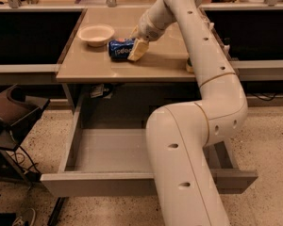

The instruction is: Place pepsi can into top drawer

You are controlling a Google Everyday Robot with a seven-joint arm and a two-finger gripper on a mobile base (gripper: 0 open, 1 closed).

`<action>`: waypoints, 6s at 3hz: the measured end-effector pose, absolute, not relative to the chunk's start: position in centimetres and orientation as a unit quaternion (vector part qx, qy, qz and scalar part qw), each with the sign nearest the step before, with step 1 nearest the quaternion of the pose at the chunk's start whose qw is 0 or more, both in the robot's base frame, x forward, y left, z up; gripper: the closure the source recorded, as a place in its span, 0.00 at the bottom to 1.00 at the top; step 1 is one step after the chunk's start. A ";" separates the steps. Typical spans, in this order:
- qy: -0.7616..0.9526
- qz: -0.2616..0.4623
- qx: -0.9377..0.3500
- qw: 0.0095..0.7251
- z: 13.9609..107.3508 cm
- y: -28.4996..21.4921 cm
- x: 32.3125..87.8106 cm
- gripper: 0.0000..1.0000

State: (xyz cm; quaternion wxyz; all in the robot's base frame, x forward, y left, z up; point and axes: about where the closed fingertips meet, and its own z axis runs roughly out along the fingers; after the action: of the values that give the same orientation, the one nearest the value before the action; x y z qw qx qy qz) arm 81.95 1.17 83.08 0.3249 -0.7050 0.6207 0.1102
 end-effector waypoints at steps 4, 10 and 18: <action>0.728 0.050 -0.606 0.318 89.6 0.7 79.3 1.00; 0.678 0.347 -0.571 0.307 103.1 11.8 68.3 1.00; 0.765 0.485 -0.381 0.186 113.3 4.0 53.8 1.00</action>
Offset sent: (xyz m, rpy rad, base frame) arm -0.2391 -0.0045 0.1180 -0.0015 -0.1859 -0.3170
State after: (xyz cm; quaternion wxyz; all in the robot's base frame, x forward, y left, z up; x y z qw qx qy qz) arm 53.76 4.00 113.33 0.1858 -0.3806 0.7649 0.4853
